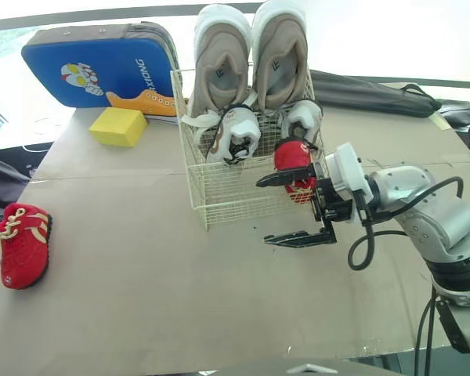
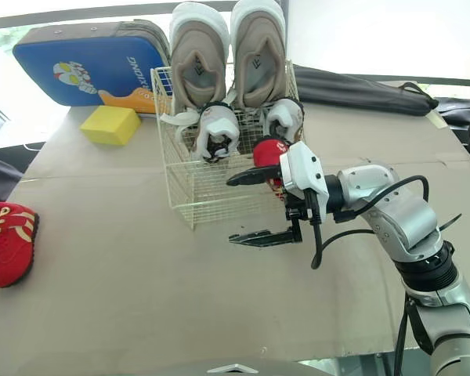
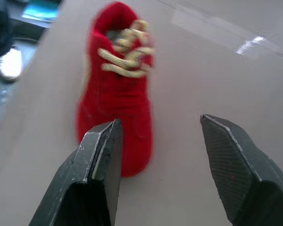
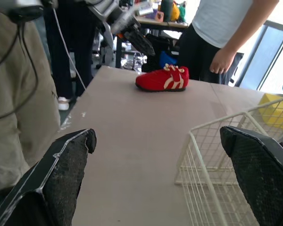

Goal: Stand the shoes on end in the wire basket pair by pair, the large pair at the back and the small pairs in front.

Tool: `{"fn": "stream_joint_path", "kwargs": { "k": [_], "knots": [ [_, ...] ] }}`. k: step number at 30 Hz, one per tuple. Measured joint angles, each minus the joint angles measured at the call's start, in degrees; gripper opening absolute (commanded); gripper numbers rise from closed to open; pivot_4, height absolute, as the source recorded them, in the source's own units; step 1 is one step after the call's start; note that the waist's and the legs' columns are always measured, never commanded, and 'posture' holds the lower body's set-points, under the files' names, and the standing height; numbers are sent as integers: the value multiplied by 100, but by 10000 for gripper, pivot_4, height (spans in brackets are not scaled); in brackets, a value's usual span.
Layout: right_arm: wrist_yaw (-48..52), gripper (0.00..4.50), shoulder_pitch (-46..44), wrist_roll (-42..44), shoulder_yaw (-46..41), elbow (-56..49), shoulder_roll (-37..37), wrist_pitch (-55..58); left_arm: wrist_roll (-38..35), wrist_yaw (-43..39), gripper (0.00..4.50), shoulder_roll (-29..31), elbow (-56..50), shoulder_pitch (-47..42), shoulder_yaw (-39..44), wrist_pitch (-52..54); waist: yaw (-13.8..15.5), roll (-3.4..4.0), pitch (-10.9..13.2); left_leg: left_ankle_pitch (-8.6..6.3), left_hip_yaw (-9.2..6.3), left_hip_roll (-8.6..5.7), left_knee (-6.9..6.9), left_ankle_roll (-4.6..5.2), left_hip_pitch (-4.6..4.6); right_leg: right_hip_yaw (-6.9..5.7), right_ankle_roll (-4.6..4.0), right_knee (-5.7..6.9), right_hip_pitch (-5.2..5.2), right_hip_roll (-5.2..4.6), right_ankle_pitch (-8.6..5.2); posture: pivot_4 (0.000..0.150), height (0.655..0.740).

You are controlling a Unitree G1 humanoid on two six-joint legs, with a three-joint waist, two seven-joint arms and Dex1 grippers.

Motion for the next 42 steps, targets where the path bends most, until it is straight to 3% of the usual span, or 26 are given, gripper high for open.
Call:
{"fn": "stream_joint_path", "kwargs": {
  "k": [6,11,16,17,18,20,23,27,31,34,35,36,38,42],
  "knots": [
    [-49,43752,99,263,-297,-378,-150,47,1140,-975,29248,568,2257,-1686,-1492,-915,-3,-14,-5,-23,95,20,1,20,4,5,3,-5,-26,-29,24,1500,7400],
    [-116,43752,79,323,-359,-491,-357,188,2016,-1567,29248,563,3395,-3172,-2796,-1446,-2,-51,-7,-22,121,28,2,18,-6,2,16,-4,-51,-38,49,1500,7400],
    [-238,43752,110,620,-594,-713,-724,564,2793,-1561,29248,330,4354,-4194,-3431,-2320,44,-2,-27,-30,128,30,-1,31,-3,3,18,12,-58,-45,49,1500,7400],
    [-254,44466,140,678,-664,-758,-807,624,2865,-1571,23958,280,4442,-4260,-3456,-2391,47,12,-36,-30,128,32,-2,32,-2,2,20,14,-58,-45,48,1500,7400],
    [-279,44466,199,757,-751,-813,-912,688,2939,-1591,22049,202,4529,-4313,-3510,-2458,48,29,-46,-30,128,33,-3,32,-2,2,20,14,-58,-45,48,1500,7400],
    [-351,44466,248,846,-822,-914,-999,806,3020,-1678,12678,93,4630,-4353,-3520,-2532,52,76,-74,-30,133,32,-2,33,-1,3,41,15,-58,-50,36,1500,7400],
    [-494,44466,321,992,-931,-1021,-1063,910,3004,-1753,2682,-19,4688,-4312,-3365,-2646,73,104,-91,-30,139,31,-2,35,-2,5,43,15,-58,-56,34,1500,7400],
    [-585,44466,387,954,-967,-1025,-1077,890,2748,-1925,2076,-113,4687,-4107,-2922,-2748,110,96,-94,-31,152,26,5,39,-5,10,44,15,-57,-62,34,1500,7400],
    [-672,44466,464,828,-953,-1023,-1030,825,2352,-2212,2065,-111,4635,-3783,-2392,-2550,131,39,-70,-34,156,26,9,43,-7,11,43,13,-59,-60,35,1500,7400],
    [-669,44466,664,710,-931,-978,-952,659,1747,-2732,1965,-231,3528,-3040,-1748,-1607,114,-43,-27,-36,155,34,12,45,-13,4,39,10,-62,-54,37,1500,7400],
    [-661,44466,721,666,-937,-963,-934,610,1480,-2727,1878,-399,2894,-2768,-1475,-1239,113,-54,-20,-36,156,36,13,45,-16,5,30,6,-63,-52,42,1500,7400],
    [-648,44466,788,608,-941,-889,-914,537,960,-2525,1836,-789,1591,-2463,-1021,-613,113,-58,-17,-36,158,37,19,45,-21,5,20,1,-62,-55,49,1500,7400],
    [-649,44466,864,515,-964,-766,-873,399,-184,-1614,1705,-1490,-893,-2343,-436,456,116,-87,-1,-36,160,45,41,44,-36,-3,32,-10,-60,-53,58,1500,7400],
    [-721,44466,906,389,-997,-669,-789,247,-2146,291,1698,-2160,-3285,-3202,-368,1140,91,-84,4,-24,183,62,53,21,-37,-12,69,-24,-61,-53,104,1500,7400]
  ]
}}
